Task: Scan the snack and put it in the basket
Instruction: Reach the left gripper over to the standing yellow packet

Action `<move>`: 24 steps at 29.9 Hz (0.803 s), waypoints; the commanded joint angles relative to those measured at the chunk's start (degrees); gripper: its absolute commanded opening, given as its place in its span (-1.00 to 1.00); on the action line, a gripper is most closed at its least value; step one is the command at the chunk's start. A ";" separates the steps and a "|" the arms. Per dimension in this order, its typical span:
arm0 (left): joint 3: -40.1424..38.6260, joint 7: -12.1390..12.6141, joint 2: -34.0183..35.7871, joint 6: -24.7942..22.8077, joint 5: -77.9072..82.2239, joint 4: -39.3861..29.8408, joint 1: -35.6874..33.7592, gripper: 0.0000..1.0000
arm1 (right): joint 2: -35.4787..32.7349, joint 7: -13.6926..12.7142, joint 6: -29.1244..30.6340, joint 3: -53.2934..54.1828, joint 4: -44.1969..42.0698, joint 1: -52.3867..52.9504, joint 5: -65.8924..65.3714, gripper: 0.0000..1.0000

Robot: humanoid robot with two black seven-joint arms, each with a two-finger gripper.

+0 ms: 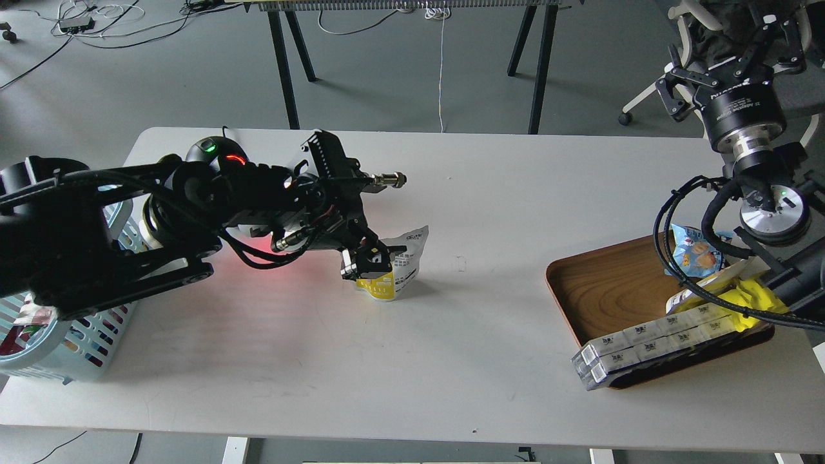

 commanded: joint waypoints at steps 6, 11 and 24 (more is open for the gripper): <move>-0.09 0.01 -0.79 0.00 0.62 1.85 3.23 0.22 | 0.02 0.09 -0.18 0.07 -0.02 0.07 -0.10 0.98; -0.18 -0.25 -0.87 0.00 2.05 1.85 3.32 -0.23 | -0.07 0.09 -0.18 0.16 -0.11 0.07 -0.10 0.98; -0.88 0.19 -0.79 0.00 2.05 2.29 3.14 -1.00 | -0.16 0.09 -0.45 0.16 -0.11 0.16 -0.10 0.98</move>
